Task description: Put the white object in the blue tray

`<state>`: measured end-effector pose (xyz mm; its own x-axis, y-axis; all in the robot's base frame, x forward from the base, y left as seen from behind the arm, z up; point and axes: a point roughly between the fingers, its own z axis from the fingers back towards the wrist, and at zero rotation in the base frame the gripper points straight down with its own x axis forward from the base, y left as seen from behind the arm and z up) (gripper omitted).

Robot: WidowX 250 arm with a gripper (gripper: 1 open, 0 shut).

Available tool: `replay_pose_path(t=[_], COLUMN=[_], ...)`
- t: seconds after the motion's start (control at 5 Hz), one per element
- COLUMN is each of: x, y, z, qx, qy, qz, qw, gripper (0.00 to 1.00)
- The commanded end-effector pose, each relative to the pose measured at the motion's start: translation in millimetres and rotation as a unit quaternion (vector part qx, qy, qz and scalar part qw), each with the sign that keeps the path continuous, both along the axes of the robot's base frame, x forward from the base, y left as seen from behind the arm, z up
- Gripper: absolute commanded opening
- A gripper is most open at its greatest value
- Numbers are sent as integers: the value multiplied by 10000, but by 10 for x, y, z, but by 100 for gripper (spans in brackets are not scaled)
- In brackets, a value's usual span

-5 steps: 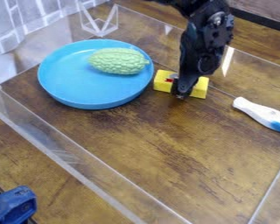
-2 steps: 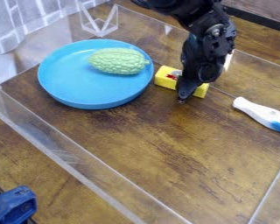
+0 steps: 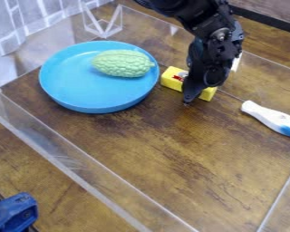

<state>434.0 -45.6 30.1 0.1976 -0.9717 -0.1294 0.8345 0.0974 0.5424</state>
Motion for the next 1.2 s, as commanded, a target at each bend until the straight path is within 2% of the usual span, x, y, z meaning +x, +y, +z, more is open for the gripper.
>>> replay_pose_path(t=[0.0,0.2,0.4,0.6,0.8,1.0], x=[60,78,99,59,42,21], y=[137,201,276,354,434,436], z=[-153,-175,-264,-340,-342,-317], qx=[-30,6,53,105,163,219], qy=[97,119,133,143,157,181], qz=[378,665,408,154,-101,-131], qw=[9992,9977,9991,9997,9997,9995], gripper=[0,0,100,0,0,0])
